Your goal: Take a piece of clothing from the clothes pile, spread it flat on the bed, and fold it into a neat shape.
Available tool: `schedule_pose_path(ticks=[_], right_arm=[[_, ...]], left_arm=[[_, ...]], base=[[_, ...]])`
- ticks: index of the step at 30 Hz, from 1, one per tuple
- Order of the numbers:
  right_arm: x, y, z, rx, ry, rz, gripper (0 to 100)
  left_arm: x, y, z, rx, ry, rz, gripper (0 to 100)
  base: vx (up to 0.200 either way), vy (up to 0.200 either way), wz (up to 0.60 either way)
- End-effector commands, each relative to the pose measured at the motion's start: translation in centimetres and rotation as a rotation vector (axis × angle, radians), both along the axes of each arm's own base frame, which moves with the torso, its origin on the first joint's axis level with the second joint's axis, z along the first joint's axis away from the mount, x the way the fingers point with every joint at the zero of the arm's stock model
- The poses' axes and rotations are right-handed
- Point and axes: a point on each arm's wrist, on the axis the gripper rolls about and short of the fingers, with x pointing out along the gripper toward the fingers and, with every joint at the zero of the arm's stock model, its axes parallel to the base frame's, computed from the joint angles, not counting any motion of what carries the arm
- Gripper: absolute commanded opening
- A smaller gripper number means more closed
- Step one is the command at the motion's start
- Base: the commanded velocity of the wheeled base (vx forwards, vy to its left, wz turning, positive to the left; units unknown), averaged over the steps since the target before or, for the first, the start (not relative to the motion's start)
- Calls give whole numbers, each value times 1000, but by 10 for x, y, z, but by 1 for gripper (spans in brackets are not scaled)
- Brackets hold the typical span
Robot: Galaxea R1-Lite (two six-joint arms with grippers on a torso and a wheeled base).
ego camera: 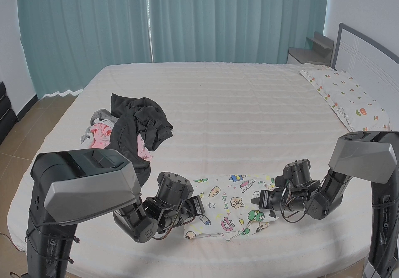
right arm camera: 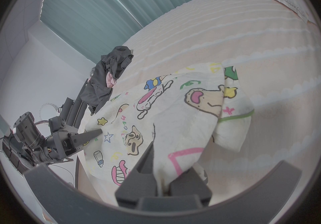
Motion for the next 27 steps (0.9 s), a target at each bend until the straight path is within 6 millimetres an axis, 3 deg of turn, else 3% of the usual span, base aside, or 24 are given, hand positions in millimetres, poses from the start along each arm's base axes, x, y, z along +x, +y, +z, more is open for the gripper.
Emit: schedule_pose_path(ticks=[1,12,27], right_arm=[[0,0,4,4,-11,1,0],[1,1,9,12,-29,0,0],[0,-1,17,14,-45,-5,0]], left_arm=[[0,0,2,-3,-4,1,0],[4,1,5,-30,-4,30,0],[0,-3,13,-42,-19,24,0]], base=[[0,0,0],[0,0,0],[0,-200,0]])
